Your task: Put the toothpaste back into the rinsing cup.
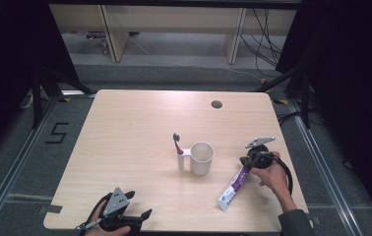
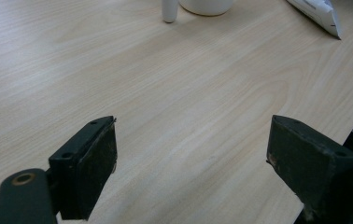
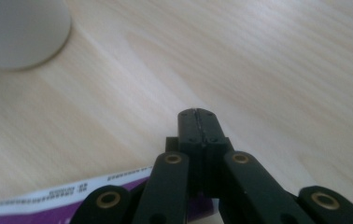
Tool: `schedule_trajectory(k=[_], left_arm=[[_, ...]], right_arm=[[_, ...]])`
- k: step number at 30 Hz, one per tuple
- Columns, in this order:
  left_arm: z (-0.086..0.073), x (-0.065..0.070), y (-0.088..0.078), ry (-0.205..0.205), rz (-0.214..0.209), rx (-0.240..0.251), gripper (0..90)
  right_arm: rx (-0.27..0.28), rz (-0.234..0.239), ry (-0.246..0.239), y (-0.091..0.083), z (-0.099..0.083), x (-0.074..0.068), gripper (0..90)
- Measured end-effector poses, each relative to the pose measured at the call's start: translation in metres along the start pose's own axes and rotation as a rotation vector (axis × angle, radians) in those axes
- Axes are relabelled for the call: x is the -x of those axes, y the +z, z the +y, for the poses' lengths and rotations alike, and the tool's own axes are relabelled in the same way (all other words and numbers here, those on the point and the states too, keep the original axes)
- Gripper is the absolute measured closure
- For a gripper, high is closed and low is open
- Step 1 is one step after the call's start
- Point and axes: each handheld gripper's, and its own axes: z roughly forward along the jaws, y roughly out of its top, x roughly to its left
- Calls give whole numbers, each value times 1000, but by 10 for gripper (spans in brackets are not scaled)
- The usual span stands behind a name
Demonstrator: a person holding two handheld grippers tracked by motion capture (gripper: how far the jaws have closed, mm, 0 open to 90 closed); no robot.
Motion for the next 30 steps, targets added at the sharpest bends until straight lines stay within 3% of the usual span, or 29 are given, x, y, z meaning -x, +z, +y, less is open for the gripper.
schedule_trajectory(k=[3, 5, 6, 7, 8, 9, 10, 11, 15, 16, 18, 19, 20, 21, 22, 23, 24, 25, 26, 28, 29, 30], left_arm=[[0, 1, 1, -1, -1, -1, 155], [0, 1, 0, 2, -4, -1, 155], [0, 1, 1, -3, -3, -1, 156], [0, 1, 1, -1, -4, -4, 156], [-1, 1, 1, -6, -5, 2, 156], [-1, 2, 2, -8, -7, 6, 156], [0, 2, 1, -4, -7, 1, 156], [0, 2, 1, 5, -11, 0, 156], [0, 3, 1, 8, -11, -7, 158], [0, 3, 1, 6, -15, -3, 158], [-1, 4, 2, -1, -18, 10, 158], [-1, 5, 2, -8, -16, 9, 158], [-1, 5, 2, -9, -17, 10, 158], [-1, 4, 2, -7, -16, 7, 158], [-1, 4, 2, 4, -16, 0, 158], [-1, 4, 2, 0, -19, 3, 158], [-2, 4, 2, 3, -20, 0, 158], [-1, 5, 2, -4, -22, 7, 158], [-1, 5, 3, -4, -20, 9, 158], [-1, 5, 2, -5, -21, 8, 158], [-1, 5, 2, -4, -21, 8, 158], [-1, 4, 2, 2, -20, 5, 158]], right_arm=[[14, -2, 33, -4, -11, 4, 900], [2, -8, 27, -11, -17, 5, 900], [33, -12, 33, -12, -22, 4, 900], [-3, -3, 39, -17, -26, 4, 900], [-4, -2, 45, -19, -28, 4, 900], [37, -8, 46, -17, -33, 4, 900], [-3, 4, 55, -23, -34, 4, 900], [2, 3, 52, -24, -37, 5, 899], [18, 18, 116, -30, -47, 2, 898], [11, 16, 95, -33, -49, 4, 898], [26, 27, 112, -34, -55, 3, 898], [14, 25, 93, -35, -57, 4, 898], [41, 33, 114, -35, -59, 2, 896], [11, 28, 83, -38, -61, 3, 894], [63, 31, 111, -37, -63, 0, 894], [26, 34, 80, -41, -65, 1, 892], [37, 30, 54, -42, -65, 2, 888], [27, 36, 82, -44, -65, -2, 881], [32, 31, 53, -45, -66, -1, 874], [44, 30, 107, -49, -65, -7, 868], [20, 36, 70, -54, -63, -5, 864], [60, 25, 65, -53, -62, -6, 857]])
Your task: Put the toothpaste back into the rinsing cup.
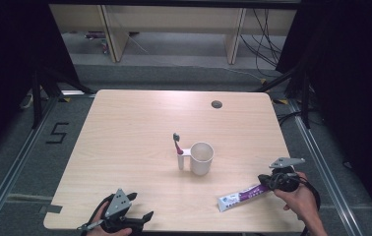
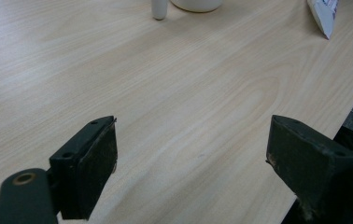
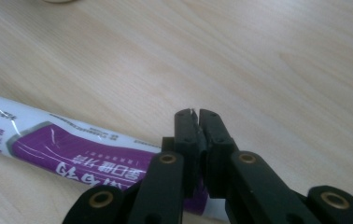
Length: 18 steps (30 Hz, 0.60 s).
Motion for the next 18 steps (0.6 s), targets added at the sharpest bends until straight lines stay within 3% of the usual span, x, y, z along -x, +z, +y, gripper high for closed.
schedule_trajectory(k=[1, 2, 3, 4, 5, 6, 7, 8, 10, 15, 18], left_arm=[[0, -1, 0, 1, 2, -2, 158], [0, -1, 0, -2, 3, -5, 158], [0, -1, 0, -3, 7, -7, 158], [-1, -1, 0, 1, 5, 1, 159], [0, -1, 0, 0, 4, 2, 159], [0, -2, -2, 5, 9, -10, 159], [0, -2, -1, -3, 8, 2, 159], [0, -2, -1, -8, 7, 4, 159], [-1, -3, -2, 5, 6, -8, 159], [0, -3, -2, 1, 11, -7, 161], [0, -3, -1, -9, 17, -6, 162]], right_arm=[[-34, 2, -46, -5, 3, 2, 842], [15, 0, -58, -4, 4, 0, 819], [2, 5, -54, -7, 5, -5, 785], [-39, 12, -84, -11, 7, -7, 751], [-21, 7, -172, -11, 9, -8, 707], [-6, 7, -228, -12, 11, -8, 669], [-7, 8, -248, -12, 11, -11, 634], [-26, 11, -311, -13, 12, -14, 599], [-58, 9, -326, -14, 12, -17, 545], [-111, 2, -445, -12, 11, -24, 461], [-164, 2, -480, -11, 10, -31, 435]])
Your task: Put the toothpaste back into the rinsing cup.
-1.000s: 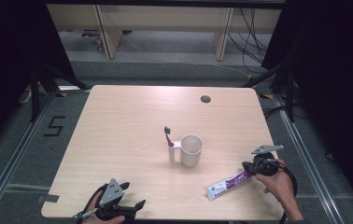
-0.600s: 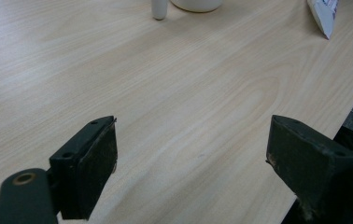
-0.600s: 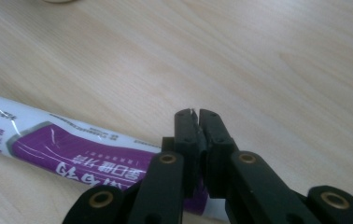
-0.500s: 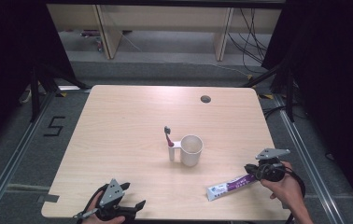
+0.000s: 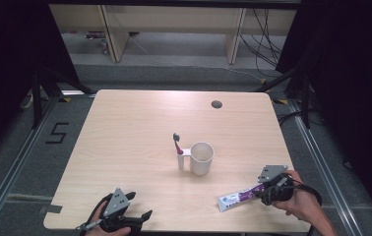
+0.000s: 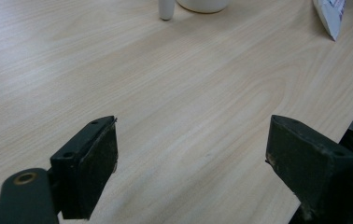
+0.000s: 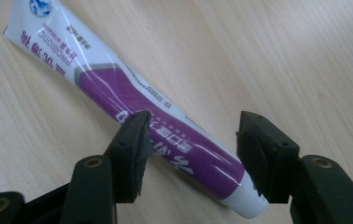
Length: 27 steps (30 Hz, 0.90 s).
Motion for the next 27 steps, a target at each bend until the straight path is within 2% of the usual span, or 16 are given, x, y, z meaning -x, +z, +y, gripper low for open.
schedule_trajectory(k=[4, 5, 7, 8, 10, 11, 12, 17, 21, 25, 27], left_arm=[[0, 1, 0, -7, -3, 8, 161], [0, 1, 0, -7, -2, 6, 162], [0, 0, -1, 1, -2, -4, 162], [0, 0, -1, 2, -2, -3, 162], [0, -1, 0, 7, 1, -8, 161], [-1, 0, 0, 6, 0, -9, 162], [-1, -1, -1, 14, -2, -18, 162], [-1, 0, -1, 2, -1, -7, 162], [-1, 0, 0, -2, -2, -2, 162], [0, 0, -1, 6, -3, -5, 162], [0, 0, -1, 11, -6, -8, 161]], right_arm=[[-33, 19, -73, 6, 6, -2, 422], [-48, 26, -65, 7, 7, -4, 419], [-64, 31, -84, 7, 10, -6, 418], [-77, 36, -126, 8, 13, -6, 417], [-97, 31, -129, 8, 15, -8, 416], [-100, 39, -159, 9, 17, -8, 412], [-111, 46, -170, 10, 19, -8, 411], [-186, 60, -234, 21, 24, -14, 430], [-217, 75, -248, 26, 31, -14, 504], [-249, 88, -305, 30, 41, -16, 592], [-266, 98, -304, 32, 45, -15, 619]])
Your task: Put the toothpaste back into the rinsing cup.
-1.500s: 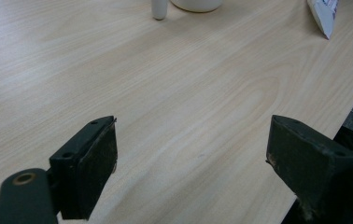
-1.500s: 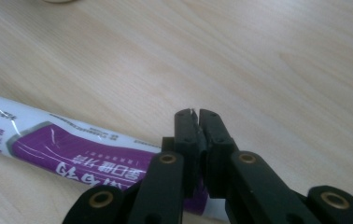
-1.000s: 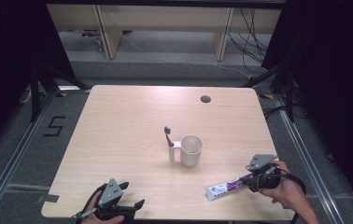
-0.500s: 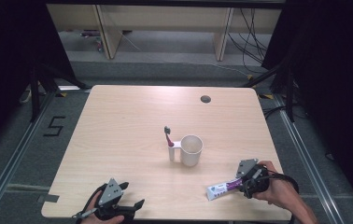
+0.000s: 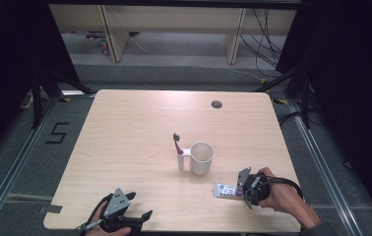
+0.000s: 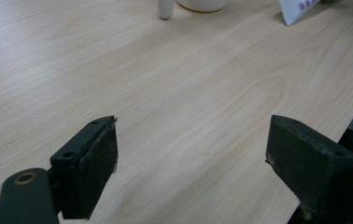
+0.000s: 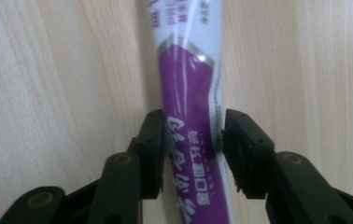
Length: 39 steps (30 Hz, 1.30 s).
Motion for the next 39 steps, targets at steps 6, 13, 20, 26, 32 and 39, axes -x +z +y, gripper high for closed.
schedule_trajectory(k=[6, 13, 20, 26, 32, 39], left_arm=[[0, 1, 0, 1, -6, 6, 162], [0, 1, 1, 0, -8, 7, 162], [0, 3, 1, -8, -7, 9, 162], [0, 2, 0, 3, -5, -1, 162], [0, 3, 1, -4, -6, 6, 164], [1, 2, 0, 2, -7, 9, 164]], right_arm=[[-32, 41, 31, 0, 5, 6, 661], [-82, 119, 69, 10, 7, 15, 745], [-157, 147, 77, 11, 16, 15, 749], [-167, 174, 50, 16, 22, 17, 754], [-185, 180, 81, 14, 21, 15, 759], [-179, 169, 94, 14, 21, 15, 766]])
